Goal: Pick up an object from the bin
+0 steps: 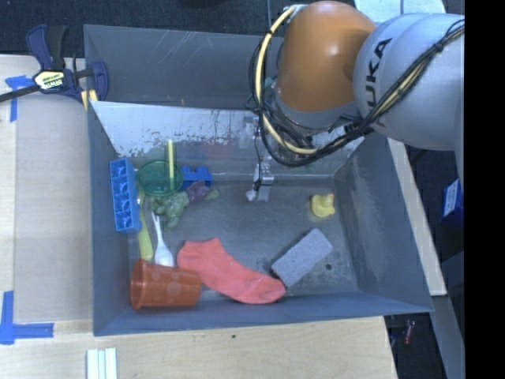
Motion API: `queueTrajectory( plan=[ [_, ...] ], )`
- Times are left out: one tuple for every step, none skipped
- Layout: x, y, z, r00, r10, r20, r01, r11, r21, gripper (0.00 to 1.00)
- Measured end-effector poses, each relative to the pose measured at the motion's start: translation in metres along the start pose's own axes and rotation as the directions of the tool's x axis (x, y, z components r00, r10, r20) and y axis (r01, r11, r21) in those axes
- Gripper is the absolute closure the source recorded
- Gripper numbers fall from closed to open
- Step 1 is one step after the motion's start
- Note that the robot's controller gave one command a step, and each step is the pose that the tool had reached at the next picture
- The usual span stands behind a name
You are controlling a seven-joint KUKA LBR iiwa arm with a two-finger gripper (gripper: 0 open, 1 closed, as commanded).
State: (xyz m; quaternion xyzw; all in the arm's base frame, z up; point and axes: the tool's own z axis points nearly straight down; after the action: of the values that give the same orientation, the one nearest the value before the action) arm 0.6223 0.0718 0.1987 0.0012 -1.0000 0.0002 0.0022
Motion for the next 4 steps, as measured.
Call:
queueTrajectory(
  plan=[
    [-0.002, 0.000, -0.005, 1.000, 0.002, 0.009, -0.002, 1.000, -0.001, 0.00],
    [0.011, 0.056, 0.053, 0.996, -0.083, 0.011, 0.083, 0.997, 0.000, 0.00],
    [0.019, 0.072, 0.059, 0.995, -0.104, 0.013, 0.104, 0.995, 0.000, 0.00],
    [0.011, 0.034, 0.122, 1.000, -0.018, 0.025, 0.018, 1.000, -0.005, 1.00]
  ],
)
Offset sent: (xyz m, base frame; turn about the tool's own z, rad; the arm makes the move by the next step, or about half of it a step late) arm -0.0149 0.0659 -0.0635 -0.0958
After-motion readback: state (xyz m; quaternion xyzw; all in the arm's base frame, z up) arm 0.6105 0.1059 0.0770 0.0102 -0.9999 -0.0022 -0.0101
